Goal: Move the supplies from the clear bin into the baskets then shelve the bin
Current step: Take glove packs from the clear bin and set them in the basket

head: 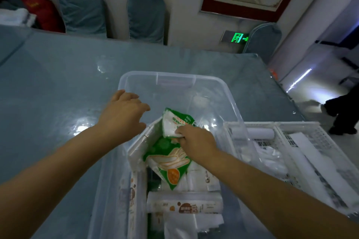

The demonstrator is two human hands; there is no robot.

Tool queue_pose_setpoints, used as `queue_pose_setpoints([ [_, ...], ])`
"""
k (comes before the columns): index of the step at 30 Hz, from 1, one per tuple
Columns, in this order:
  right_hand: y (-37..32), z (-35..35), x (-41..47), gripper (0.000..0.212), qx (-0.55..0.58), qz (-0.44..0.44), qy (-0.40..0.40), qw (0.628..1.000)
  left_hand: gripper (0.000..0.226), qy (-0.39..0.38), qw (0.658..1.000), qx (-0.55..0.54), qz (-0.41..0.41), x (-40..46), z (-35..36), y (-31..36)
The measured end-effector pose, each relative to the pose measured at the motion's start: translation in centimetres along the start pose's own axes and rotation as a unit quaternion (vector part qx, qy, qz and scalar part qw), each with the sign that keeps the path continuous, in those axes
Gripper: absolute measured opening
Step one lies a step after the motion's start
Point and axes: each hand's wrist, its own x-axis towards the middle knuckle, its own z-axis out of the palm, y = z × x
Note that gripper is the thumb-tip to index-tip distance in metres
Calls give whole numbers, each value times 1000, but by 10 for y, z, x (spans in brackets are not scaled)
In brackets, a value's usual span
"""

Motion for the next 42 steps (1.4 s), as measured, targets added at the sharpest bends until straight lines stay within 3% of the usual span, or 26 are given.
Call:
queue_pose_setpoints([
  [4,7,-57,-8,16,69,5,71,995,84,-26,996,14,79,11,-10,13],
  [7,7,-95,-18,14,174,-6,54,983,90,-17,988,-121,98,22,-23,34],
  [10,5,-117,-25,16,213,-25,54,975,44,-38,972,-223,63,29,-31,51],
  [12,8,-122,-29,17,201,-12,112,973,20,-24,973,-230,20,29,-35,55],
  [15,15,-116,-36,30,174,46,253,951,8,94,974,-207,-12,30,-39,45],
  [17,14,-104,-41,22,160,62,284,943,10,154,962,-217,-57,33,-44,30],
  [19,9,-82,-40,8,118,48,201,971,14,153,959,-223,-88,38,-43,17],
  [22,-1,-35,-31,16,9,17,27,999,14,143,960,-229,-74,43,-33,10],
  [30,-40,63,-6,52,-95,-35,-185,978,10,115,967,-228,-18,54,-10,0],
  [35,-38,60,-7,26,-144,-14,-204,968,12,91,979,-184,-1,54,-7,-2],
  [42,-20,-5,-16,14,-72,-26,-66,995,12,59,982,-177,-5,52,-10,3],
])
